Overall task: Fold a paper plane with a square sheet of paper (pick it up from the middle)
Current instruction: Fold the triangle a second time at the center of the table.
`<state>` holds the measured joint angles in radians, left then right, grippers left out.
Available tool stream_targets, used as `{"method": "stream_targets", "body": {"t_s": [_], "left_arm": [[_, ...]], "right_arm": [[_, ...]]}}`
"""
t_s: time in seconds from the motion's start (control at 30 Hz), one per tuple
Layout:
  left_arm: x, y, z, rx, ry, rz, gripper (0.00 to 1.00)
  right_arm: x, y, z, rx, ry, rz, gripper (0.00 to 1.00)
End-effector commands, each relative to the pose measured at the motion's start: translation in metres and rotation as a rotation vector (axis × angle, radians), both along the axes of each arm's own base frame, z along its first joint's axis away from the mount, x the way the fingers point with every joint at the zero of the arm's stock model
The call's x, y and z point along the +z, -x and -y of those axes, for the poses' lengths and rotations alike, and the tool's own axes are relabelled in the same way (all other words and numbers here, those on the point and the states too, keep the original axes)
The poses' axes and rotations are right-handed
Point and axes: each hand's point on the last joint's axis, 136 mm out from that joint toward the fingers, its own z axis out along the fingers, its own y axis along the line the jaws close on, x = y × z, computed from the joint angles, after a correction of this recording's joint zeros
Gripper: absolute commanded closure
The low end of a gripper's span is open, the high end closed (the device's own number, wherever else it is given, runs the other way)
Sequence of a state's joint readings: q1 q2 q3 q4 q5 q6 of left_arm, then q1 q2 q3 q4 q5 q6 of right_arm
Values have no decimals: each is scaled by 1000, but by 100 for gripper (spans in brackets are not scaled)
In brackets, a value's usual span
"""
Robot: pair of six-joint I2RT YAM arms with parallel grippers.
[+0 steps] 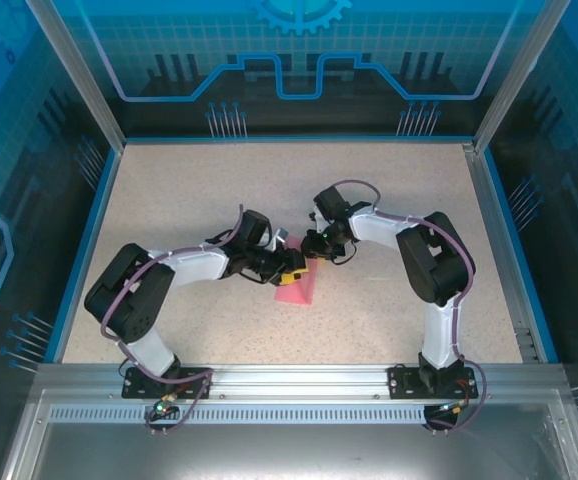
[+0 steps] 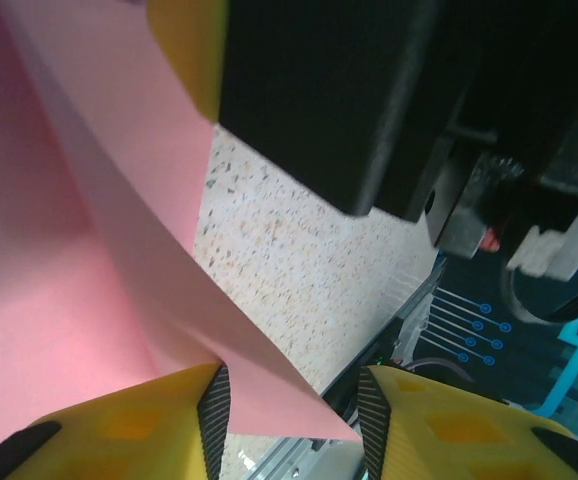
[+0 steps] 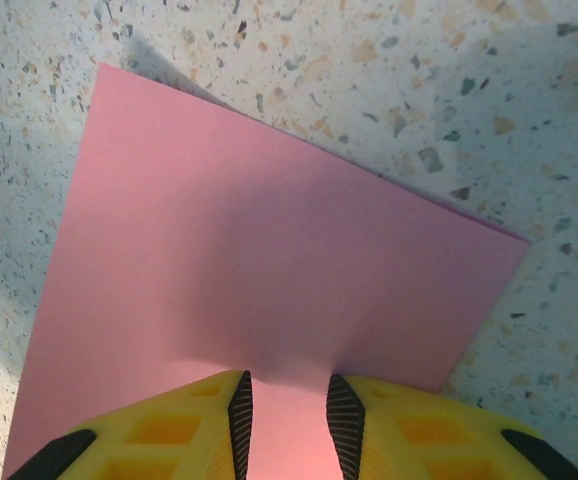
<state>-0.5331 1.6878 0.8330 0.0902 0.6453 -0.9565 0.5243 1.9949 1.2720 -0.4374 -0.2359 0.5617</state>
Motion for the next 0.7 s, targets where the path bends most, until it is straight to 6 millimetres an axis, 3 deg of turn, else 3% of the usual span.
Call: {"method": "stream_targets", "body": {"t_s": [0.0,0.17,0.43,0.53,0.67], "left_arm": [[6,-9,11,-5,33,6,56],[-12,-9,7,6,-7,-16,56],[-32,-4,-4,32,-76,-37,64],[-36,-3,-6,36,-89,-40,67],[-38,-3,-9,43,-100,-44,70]], "right_arm": [[-38,16,23,-27,111,-99,68],[-24,13,18,-23,61,-78,68],[51,-2,1,7,-177,63,64],[69,9,2,28,-251,80,61],[71,33,10,47,-265,64,59]]}}
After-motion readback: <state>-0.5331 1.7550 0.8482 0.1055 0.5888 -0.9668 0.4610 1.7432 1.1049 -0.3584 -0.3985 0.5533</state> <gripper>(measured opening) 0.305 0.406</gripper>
